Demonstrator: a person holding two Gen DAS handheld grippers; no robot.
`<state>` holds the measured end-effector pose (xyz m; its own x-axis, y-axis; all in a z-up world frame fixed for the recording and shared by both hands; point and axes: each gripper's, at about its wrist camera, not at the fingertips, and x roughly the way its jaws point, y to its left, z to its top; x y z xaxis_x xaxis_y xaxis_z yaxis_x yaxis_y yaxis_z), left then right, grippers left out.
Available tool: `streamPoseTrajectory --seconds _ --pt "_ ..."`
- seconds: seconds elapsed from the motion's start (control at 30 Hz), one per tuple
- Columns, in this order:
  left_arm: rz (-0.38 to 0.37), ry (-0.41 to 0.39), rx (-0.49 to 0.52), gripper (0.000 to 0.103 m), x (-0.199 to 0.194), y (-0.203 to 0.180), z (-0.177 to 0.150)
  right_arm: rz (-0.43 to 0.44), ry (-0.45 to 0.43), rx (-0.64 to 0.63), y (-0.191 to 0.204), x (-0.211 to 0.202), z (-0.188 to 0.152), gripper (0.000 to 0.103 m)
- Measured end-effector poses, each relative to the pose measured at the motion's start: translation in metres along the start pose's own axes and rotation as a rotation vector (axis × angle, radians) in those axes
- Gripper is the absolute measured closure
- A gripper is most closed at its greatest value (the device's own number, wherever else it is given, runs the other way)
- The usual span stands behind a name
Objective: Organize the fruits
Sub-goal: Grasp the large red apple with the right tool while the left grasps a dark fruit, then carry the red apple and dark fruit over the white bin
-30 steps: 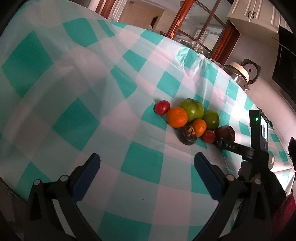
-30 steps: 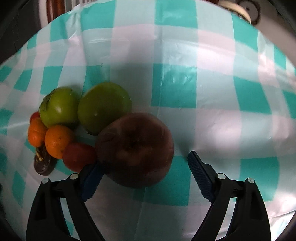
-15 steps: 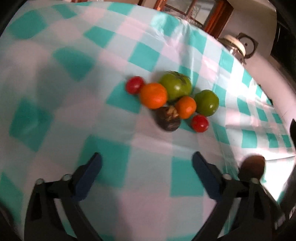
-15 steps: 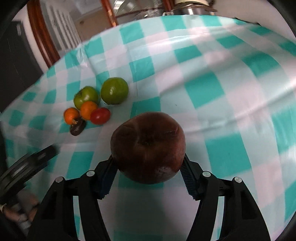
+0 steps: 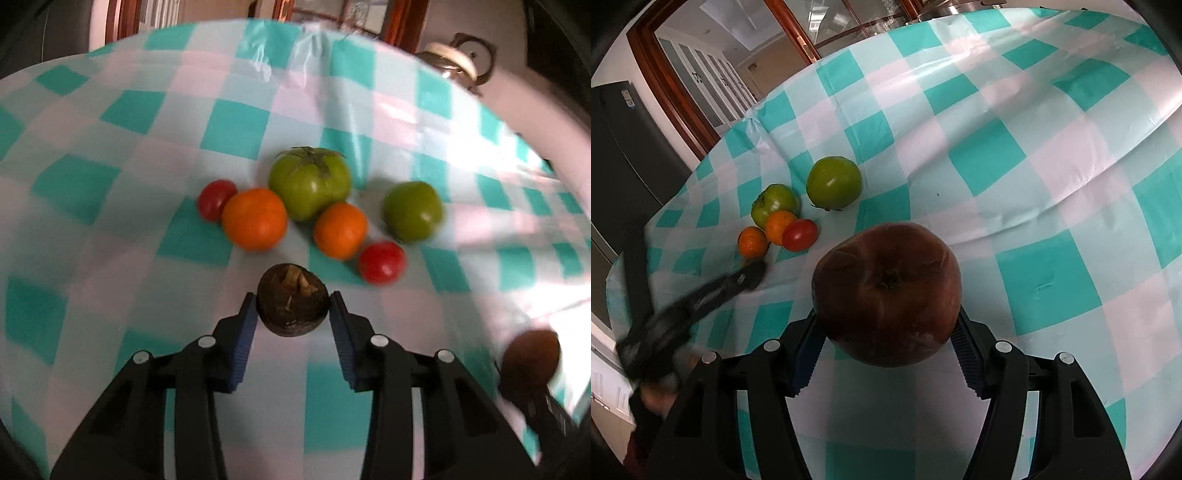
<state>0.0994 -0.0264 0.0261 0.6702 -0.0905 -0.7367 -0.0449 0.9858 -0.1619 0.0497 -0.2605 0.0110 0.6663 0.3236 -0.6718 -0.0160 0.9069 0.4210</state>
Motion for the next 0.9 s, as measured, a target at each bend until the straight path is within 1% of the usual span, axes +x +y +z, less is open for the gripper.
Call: streamPoseTrajectory --seconds 0.07,0.13,0.2,0.3,0.37,0.4,0.7,0.77,0.83,0.9 --pt "-0.034 -0.029 0.024 0.063 -0.021 -0.001 -0.021 0.0 0.002 0.002 0.0 0.001 0.0 0.04" --pt "-0.107 -0.052 0.033 0.063 -0.042 -0.002 -0.04 0.002 0.005 0.001 -0.001 0.002 0.0 0.04" --pt "-0.144 -0.083 0.042 0.063 -0.054 -0.006 -0.049 0.003 0.005 0.001 -0.001 0.002 0.0 0.04" --pt "-0.181 -0.115 0.037 0.063 -0.059 -0.008 -0.05 0.01 0.006 0.0 -0.001 0.003 0.001 0.04" --pt "-0.198 -0.094 0.017 0.063 -0.055 -0.006 -0.05 0.017 0.006 0.0 -0.001 0.004 0.001 0.04" --pt "-0.207 -0.081 -0.01 0.063 -0.052 -0.002 -0.049 0.021 0.006 0.001 -0.002 0.005 0.001 0.04" --pt "-0.207 -0.084 -0.081 0.063 -0.043 0.012 -0.036 0.039 0.007 0.003 -0.002 0.006 0.002 0.04" --pt "-0.206 -0.095 -0.085 0.063 -0.046 0.014 -0.037 0.018 -0.011 0.012 -0.002 0.002 0.002 0.04" --pt "-0.2 -0.114 -0.081 0.063 -0.055 0.015 -0.04 -0.015 -0.066 0.023 -0.003 -0.013 -0.004 0.04" --pt "-0.21 -0.128 -0.057 0.063 -0.07 0.015 -0.048 -0.047 -0.081 0.04 -0.003 -0.036 -0.019 0.04"
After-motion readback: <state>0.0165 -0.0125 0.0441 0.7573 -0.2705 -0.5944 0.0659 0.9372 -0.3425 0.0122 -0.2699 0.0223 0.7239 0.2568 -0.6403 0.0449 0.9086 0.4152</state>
